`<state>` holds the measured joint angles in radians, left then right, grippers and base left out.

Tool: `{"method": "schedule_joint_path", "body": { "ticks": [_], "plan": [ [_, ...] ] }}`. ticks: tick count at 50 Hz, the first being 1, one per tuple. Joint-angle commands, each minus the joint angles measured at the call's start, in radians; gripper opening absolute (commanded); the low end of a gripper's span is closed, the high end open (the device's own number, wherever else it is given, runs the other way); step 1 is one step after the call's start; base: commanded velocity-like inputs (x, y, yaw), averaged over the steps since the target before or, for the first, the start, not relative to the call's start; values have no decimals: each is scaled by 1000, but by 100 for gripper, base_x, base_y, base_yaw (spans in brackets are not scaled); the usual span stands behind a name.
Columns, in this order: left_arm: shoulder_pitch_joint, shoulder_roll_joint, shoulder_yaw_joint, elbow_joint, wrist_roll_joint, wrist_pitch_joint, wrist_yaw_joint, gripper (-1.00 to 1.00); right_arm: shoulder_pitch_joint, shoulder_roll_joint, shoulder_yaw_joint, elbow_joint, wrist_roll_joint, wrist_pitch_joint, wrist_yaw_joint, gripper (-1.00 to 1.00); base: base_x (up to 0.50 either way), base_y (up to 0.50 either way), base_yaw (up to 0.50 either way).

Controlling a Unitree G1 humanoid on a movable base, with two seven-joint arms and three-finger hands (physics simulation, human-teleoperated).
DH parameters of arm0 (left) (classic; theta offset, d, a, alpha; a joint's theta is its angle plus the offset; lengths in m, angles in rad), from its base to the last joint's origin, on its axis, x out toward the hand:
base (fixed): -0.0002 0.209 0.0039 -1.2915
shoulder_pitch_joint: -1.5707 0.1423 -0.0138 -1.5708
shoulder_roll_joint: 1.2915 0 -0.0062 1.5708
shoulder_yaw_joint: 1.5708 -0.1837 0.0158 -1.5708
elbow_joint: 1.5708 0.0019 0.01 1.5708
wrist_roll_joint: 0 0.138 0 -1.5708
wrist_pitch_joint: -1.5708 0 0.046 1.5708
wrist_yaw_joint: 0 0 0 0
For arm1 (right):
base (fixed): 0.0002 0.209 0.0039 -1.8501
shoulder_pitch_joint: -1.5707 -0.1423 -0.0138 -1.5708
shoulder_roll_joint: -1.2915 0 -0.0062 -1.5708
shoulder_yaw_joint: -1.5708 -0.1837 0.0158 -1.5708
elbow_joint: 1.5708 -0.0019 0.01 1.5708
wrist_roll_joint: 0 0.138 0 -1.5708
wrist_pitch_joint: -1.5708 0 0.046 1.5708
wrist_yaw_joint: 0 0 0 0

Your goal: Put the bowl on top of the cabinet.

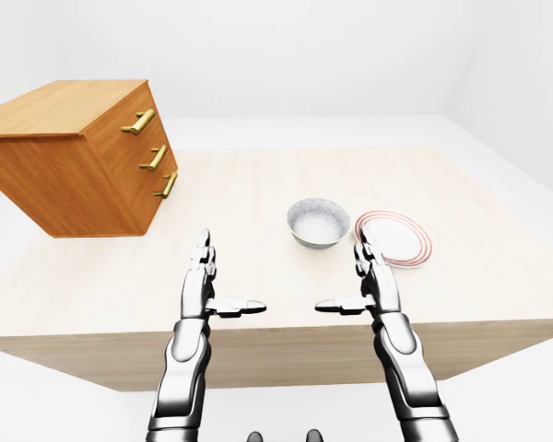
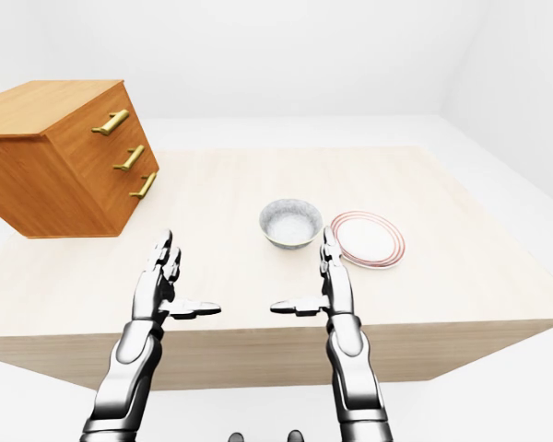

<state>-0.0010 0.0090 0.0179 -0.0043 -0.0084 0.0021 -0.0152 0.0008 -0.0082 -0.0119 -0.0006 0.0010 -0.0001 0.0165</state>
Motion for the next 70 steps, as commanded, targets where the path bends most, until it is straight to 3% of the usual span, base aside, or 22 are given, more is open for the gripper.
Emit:
{"method": "schedule_joint_path", "body": {
  "ticks": [1, 6, 12, 13, 14, 16, 17, 20, 22, 28, 48, 70],
  "plan": [
    [-3, 16, 29, 2, -7, -9, -25, 100, 10, -13, -12, -32, -12, 21, 34, 100, 0, 0, 0],
    [2, 13, 24, -4, -6, -4, -30, 100, 6, -13, -23, -5, -2, -5, 39, 100, 0, 0, 0],
    [-2, 15, 26, -8, -4, -1, -32, 100, 2, -20, -42, -30, 7, 16, 36, 100, 0, 0, 0],
    [1, 20, 28, -112, 3, 15, -28, 100, -7, -28, -47, -139, 12, 87, 38, 100, 0, 0, 0],
    [-2, 32, 40, -329, 1, 85, -25, 100, -27, -39, -53, -330, 32, 87, 49, 100, 0, 0, 0],
    [-53, 41, 93, -634, -73, 85, -28, 100, -91, -61, -56, -578, 41, 87, 71, 100, 0, 0, 0],
    [-154, 61, 169, -824, -178, 85, 8, 100, -165, -76, -68, -721, 42, 87, 70, 100, 0, 0, 0],
    [-275, 117, 277, -949, -351, 85, 110, 100, -272, -87, -62, -855, 19, 87, 76, 100, 0, 0, 0],
    [-255, 138, 264, -946, -377, 85, 123, 100, -264, -80, -48, -860, 11, 87, 83, 100, 0, 0, 0],
    [-157, 114, 206, -842, -322, 85, 96, 100, -211, -65, -39, -821, -38, 87, 106, 100, 0, 0, 0],
    [-166, 118, 225, -829, -326, 85, 98, 100, -177, -42, -55, -825, 2, 87, 111, 100, 1, 1, 0],
    [-144, 118, 238, -835, -322, 85, 81, 100, -184, -60, -44, -830, -27, 87, 92, 100, 46, 32, 0]
  ]
}}
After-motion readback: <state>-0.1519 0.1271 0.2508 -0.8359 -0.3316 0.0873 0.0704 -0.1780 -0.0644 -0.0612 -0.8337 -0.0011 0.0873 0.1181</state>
